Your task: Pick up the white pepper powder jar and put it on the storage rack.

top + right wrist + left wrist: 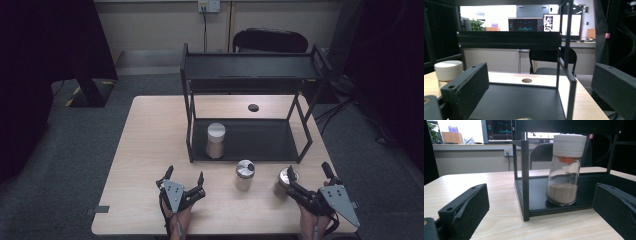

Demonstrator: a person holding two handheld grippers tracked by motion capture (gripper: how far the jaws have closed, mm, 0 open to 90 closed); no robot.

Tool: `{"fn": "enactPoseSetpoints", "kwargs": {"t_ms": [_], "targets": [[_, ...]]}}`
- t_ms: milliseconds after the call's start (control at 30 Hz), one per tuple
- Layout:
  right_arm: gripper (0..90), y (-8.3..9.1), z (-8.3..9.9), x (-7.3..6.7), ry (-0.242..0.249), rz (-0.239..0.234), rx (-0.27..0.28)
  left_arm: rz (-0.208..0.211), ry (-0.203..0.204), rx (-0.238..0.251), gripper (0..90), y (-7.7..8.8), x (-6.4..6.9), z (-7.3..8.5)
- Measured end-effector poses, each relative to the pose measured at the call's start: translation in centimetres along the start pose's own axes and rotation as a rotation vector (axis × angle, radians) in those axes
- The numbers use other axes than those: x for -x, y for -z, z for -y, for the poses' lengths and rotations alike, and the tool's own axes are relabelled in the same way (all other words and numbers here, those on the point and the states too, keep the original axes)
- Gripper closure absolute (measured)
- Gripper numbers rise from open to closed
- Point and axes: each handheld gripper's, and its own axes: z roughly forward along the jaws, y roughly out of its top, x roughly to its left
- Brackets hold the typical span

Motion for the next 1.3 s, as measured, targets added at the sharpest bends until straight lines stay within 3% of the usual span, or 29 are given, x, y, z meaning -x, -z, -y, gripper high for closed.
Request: {"fn": "enactPoseSetpoints", "kwargs": {"t_ms": [367,900,1300], "targets": [[0.5,-0.3,-0.6,-0.9,0.006,-0.054,0.001,0.007,0.001,0.001,2.0,0.0,-0.1,0.0],[1.4,-0.9,-0.8,-3.2,0.032,-0.162,0.014,0.005,0.001,0.004,1.5,0.0,-0.1,0.1],[3.0,-1.8,-1.0,-5.0,0.055,-0.236,-0.006,0.004,0.003,0.004,1.3,0.0,-0.1,0.1]]}}
